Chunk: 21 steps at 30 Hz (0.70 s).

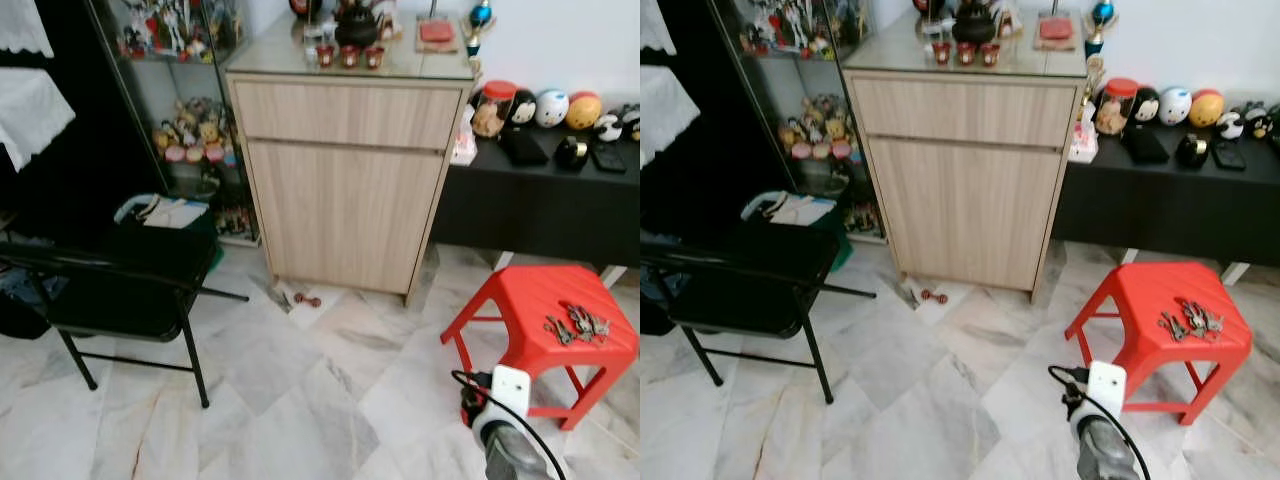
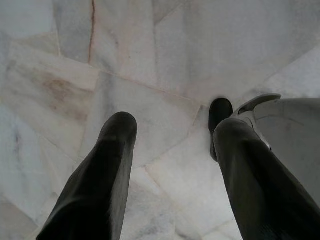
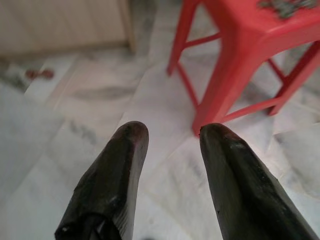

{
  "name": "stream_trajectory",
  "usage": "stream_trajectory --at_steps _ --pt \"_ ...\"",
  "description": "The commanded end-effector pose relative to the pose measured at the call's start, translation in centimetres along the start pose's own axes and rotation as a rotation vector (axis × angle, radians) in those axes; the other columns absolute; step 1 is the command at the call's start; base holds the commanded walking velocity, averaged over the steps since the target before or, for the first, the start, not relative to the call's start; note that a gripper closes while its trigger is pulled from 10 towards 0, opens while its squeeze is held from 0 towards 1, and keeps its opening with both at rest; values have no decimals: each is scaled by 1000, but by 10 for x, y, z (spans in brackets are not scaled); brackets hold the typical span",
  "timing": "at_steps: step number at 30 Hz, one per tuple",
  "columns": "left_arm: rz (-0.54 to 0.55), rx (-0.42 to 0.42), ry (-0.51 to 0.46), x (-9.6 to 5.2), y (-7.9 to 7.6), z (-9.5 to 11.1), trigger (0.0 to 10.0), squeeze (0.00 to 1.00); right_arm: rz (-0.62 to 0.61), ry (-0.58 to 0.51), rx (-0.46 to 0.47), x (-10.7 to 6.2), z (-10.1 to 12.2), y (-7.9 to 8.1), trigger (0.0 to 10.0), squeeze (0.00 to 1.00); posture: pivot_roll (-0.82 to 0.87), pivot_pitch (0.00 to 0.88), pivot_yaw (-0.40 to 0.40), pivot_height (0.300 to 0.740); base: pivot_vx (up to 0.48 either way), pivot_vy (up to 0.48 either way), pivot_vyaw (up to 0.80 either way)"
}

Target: Hang keys on a hook

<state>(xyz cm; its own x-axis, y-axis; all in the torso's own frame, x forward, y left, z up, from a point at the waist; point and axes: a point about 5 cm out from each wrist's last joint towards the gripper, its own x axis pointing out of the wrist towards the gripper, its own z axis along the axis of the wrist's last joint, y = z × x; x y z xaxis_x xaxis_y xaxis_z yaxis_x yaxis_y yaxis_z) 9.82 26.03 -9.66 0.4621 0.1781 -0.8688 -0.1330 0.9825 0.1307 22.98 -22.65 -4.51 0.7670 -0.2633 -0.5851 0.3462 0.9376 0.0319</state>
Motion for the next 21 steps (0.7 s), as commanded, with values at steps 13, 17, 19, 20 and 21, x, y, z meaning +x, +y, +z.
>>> stream_trajectory --at_steps 13,17,19,20,21 --pt "8 5 5 0 1 -1 10000 0 53 -141 -160 1 17 6 10000 0 -27 0 17 740 0 0 0" --pt "17 -16 -1 0 1 0 10000 0 103 -127 -192 2 18 8 10000 0 -54 0 0 740 0 0 0" --pt "16 -17 -2 0 0 0 10000 0 125 -123 -201 2 19 9 10000 0 -52 0 -3 740 0 0 0" --pt "14 -18 -2 0 -1 0 10000 0 127 -116 -201 2 18 8 10000 0 -47 0 -8 740 0 0 0" --pt "13 -19 -2 0 -2 0 10000 0 126 -114 -201 2 18 8 10000 0 -47 0 -8 740 0 0 0"
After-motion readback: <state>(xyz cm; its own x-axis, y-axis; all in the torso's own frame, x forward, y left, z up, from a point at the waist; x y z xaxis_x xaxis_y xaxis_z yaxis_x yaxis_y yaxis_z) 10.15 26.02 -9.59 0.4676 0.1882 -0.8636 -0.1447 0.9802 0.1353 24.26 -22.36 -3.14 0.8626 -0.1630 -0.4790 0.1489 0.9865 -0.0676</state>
